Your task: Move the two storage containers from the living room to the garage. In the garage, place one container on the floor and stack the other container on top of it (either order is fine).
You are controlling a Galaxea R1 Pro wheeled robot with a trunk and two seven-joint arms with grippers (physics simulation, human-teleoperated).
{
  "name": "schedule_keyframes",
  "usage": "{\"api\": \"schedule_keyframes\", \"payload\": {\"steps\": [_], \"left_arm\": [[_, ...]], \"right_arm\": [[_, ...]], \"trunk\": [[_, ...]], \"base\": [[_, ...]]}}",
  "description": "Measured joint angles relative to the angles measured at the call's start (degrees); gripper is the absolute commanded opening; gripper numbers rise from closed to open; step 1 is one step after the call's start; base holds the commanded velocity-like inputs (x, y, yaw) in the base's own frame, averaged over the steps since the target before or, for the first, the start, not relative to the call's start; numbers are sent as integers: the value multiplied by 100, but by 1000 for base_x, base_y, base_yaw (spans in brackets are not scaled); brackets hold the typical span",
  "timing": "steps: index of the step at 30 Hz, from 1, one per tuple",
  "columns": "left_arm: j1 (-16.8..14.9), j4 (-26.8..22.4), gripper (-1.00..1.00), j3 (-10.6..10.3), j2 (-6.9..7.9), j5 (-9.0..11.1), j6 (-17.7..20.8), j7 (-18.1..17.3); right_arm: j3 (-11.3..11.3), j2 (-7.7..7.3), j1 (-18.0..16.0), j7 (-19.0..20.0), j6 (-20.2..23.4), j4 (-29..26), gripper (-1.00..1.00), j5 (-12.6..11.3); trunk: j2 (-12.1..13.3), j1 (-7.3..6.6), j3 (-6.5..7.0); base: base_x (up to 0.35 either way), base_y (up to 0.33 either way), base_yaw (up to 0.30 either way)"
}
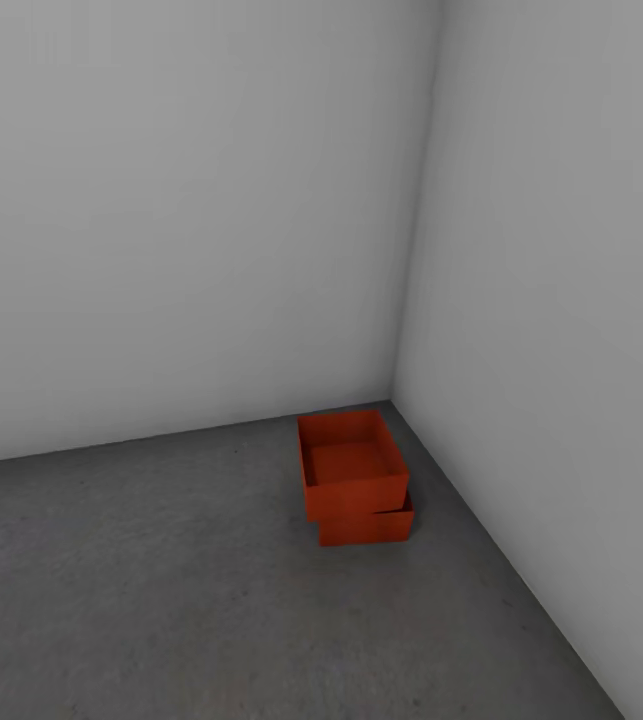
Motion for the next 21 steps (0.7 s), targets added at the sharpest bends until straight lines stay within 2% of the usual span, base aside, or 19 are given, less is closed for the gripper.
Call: {"api": "schedule_keyframes", "payload": {"steps": [21], "left_arm": [[0,0,100,0,0,0,0,-5]], "right_arm": [[0,0,2,0,0,0,100,-2]], "trunk": [[0,0,0]], "base": [[0,0,0]]}}
